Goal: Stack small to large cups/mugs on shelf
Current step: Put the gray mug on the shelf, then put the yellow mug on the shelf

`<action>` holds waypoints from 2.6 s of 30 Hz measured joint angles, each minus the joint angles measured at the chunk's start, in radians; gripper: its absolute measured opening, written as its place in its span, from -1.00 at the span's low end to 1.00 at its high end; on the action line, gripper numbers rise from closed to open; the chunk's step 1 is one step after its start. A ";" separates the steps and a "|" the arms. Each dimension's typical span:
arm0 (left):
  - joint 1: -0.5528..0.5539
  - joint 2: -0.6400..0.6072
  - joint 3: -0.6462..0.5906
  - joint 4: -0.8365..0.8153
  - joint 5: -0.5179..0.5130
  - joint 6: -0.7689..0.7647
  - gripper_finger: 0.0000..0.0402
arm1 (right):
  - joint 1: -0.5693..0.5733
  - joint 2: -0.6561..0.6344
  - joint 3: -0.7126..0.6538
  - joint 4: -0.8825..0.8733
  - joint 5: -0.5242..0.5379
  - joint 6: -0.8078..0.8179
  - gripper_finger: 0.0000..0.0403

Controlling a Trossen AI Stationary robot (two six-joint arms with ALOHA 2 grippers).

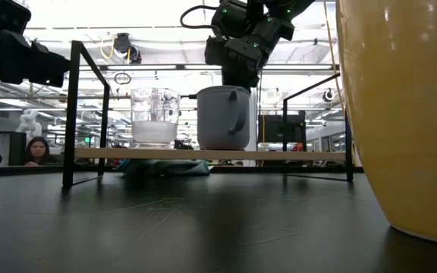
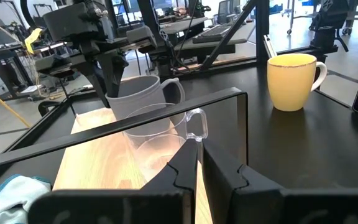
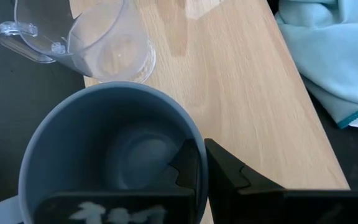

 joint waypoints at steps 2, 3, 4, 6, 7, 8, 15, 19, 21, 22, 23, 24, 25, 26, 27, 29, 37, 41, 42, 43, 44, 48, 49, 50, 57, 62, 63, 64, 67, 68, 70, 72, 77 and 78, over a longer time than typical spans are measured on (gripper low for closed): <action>0.000 0.000 0.000 0.000 0.000 0.000 -0.87 | 0.000 0.000 -0.001 0.011 0.000 0.000 -0.97; 0.000 0.000 0.000 0.000 0.000 0.000 -0.87 | 0.000 0.000 -0.001 0.017 0.000 0.002 -0.97; 0.000 0.000 0.000 0.000 0.000 -0.001 -0.87 | 0.000 0.001 -0.002 0.024 0.000 0.006 -0.96; 0.000 0.000 0.000 0.000 0.000 -0.006 -0.87 | 0.000 0.002 -0.002 0.032 -0.002 0.008 -0.93; 0.000 0.000 0.000 0.000 0.000 -0.008 -0.87 | 0.002 0.002 -0.002 0.033 -0.001 0.005 -0.91; 0.000 0.000 0.000 0.000 0.000 -0.009 -0.87 | 0.003 0.002 -0.002 0.034 -0.001 0.000 -0.88; 0.000 0.000 0.000 0.000 0.000 -0.010 -0.87 | 0.016 0.005 -0.004 0.039 0.000 -0.012 -0.67; 0.000 0.000 0.000 0.000 0.000 -0.011 -0.87 | 0.018 0.005 -0.004 0.040 0.000 -0.012 -0.58; 0.000 0.000 0.000 0.000 0.000 -0.013 -0.87 | 0.018 0.005 -0.004 0.041 0.000 -0.012 -0.55; 0.000 0.000 0.000 0.000 0.000 -0.014 -0.87 | 0.018 0.005 -0.004 0.041 0.000 -0.013 -0.53; 0.000 0.000 0.000 0.000 0.000 -0.017 -0.87 | 0.018 0.005 -0.004 0.041 0.000 -0.014 -0.52; 0.000 0.000 0.000 0.000 0.000 -0.018 -0.87 | 0.018 0.000 -0.004 0.040 0.000 -0.014 -0.50; 0.000 0.000 0.000 0.000 0.000 -0.018 -0.87 | 0.018 -0.006 -0.004 0.039 0.000 -0.014 -0.49; 0.000 0.000 0.000 0.000 0.000 -0.018 -0.87 | 0.018 -0.014 -0.004 0.039 -0.001 -0.015 -0.48; 0.000 0.000 0.000 0.000 0.000 -0.018 -0.87 | 0.018 -0.026 -0.004 0.040 -0.001 -0.018 -0.46; 0.000 0.000 0.000 0.000 0.000 -0.018 -0.87 | 0.018 -0.054 -0.004 0.036 -0.001 -0.030 -0.45; 0.000 0.000 0.000 0.000 0.000 -0.013 -0.87 | 0.018 -0.187 -0.003 0.015 -0.001 -0.087 -0.49; 0.000 0.000 0.000 0.000 0.000 -0.011 -0.87 | 0.019 -0.250 -0.003 -0.044 -0.001 -0.115 -0.70; 0.000 0.000 0.000 0.000 0.000 -0.012 -0.87 | 0.020 -0.267 -0.003 -0.058 -0.001 -0.116 -0.78; 0.000 0.000 0.000 0.000 0.000 -0.012 -0.87 | 0.020 -0.282 -0.003 -0.074 -0.001 -0.117 -0.87; 0.000 0.000 0.000 0.000 0.000 -0.011 -0.87 | 0.020 -0.298 -0.003 -0.085 -0.001 -0.118 -0.93; 0.000 0.000 0.000 0.000 0.005 -0.005 -0.87 | 0.030 -0.352 -0.003 -0.138 -0.001 -0.120 -0.96; 0.000 0.000 0.000 0.000 0.006 -0.003 -0.87 | 0.037 -0.364 -0.003 -0.149 -0.001 -0.120 -0.98; 0.000 0.000 0.000 0.000 0.006 -0.003 -0.87 | 0.046 -0.377 -0.003 -0.159 -0.001 -0.120 -0.99; -0.015 0.001 0.026 -0.023 0.083 -0.013 -0.87 | 0.150 -0.471 -0.042 -0.165 -0.002 -0.121 -1.00; -0.086 0.000 0.101 -0.093 0.076 -0.009 -0.89 | 0.207 -0.601 -0.206 -0.044 -0.003 -0.058 -1.00; -0.102 0.001 0.116 -0.108 0.044 0.001 -0.92 | 0.214 -0.632 -0.246 -0.017 -0.002 -0.042 -1.00; -0.119 0.000 0.133 -0.118 0.011 0.006 -0.96 | 0.221 -0.664 -0.287 0.008 -0.001 -0.028 -1.00; -0.163 0.000 0.169 -0.139 -0.081 0.011 -0.98 | 0.237 -0.766 -0.412 0.079 0.001 -0.001 -1.00; -0.175 0.000 0.175 -0.142 -0.096 0.010 -0.98 | 0.241 -0.801 -0.453 0.105 0.001 0.006 -1.00; -0.195 0.000 0.186 -0.140 -0.119 0.010 -0.99 | 0.244 -0.872 -0.532 0.158 0.001 0.019 -1.00; -0.208 0.000 0.194 -0.128 -0.157 0.012 -0.99 | 0.243 -0.944 -0.604 0.199 0.004 0.023 -1.00; -0.217 0.000 0.194 -0.056 -0.294 0.088 -0.99 | 0.233 -1.102 -0.757 0.291 0.027 0.011 -1.00; -0.214 0.000 0.194 -0.047 -0.314 0.096 -0.99 | 0.226 -1.129 -0.783 0.305 0.034 0.005 -1.00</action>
